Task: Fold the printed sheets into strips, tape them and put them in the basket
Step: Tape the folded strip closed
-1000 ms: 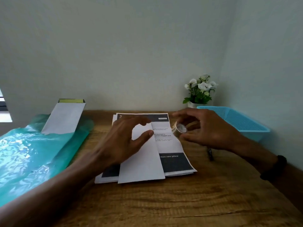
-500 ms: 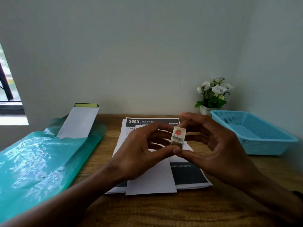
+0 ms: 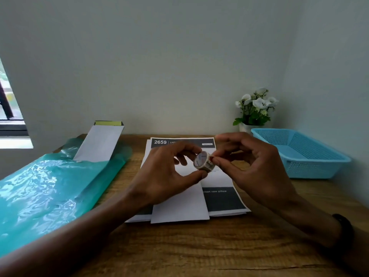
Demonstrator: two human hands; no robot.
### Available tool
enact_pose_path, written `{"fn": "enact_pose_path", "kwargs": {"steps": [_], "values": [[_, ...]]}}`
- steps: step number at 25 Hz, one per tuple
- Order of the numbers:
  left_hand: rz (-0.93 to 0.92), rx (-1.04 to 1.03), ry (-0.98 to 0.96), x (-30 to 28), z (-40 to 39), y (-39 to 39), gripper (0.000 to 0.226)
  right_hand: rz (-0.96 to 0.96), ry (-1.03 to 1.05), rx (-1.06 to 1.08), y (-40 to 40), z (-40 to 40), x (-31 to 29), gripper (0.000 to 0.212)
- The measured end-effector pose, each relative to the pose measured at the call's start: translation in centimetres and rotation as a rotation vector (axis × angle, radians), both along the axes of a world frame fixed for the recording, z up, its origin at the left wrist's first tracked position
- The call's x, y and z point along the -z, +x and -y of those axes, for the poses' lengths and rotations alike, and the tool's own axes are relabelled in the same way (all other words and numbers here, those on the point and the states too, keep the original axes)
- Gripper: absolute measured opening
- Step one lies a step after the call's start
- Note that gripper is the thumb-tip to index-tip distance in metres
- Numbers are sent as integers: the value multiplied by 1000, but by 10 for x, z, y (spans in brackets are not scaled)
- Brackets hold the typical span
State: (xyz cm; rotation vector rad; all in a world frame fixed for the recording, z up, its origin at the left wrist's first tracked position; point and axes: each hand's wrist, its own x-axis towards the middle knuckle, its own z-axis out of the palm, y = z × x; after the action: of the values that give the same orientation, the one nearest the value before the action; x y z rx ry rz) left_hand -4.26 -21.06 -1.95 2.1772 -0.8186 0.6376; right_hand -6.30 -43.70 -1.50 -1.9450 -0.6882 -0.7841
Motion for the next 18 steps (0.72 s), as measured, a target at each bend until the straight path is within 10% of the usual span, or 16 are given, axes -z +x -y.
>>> {"fn": "enact_pose_path", "kwargs": {"steps": [18], "values": [[-106, 81, 405, -47, 99, 84, 49, -228, 457, 263, -10, 69, -30, 42]]}}
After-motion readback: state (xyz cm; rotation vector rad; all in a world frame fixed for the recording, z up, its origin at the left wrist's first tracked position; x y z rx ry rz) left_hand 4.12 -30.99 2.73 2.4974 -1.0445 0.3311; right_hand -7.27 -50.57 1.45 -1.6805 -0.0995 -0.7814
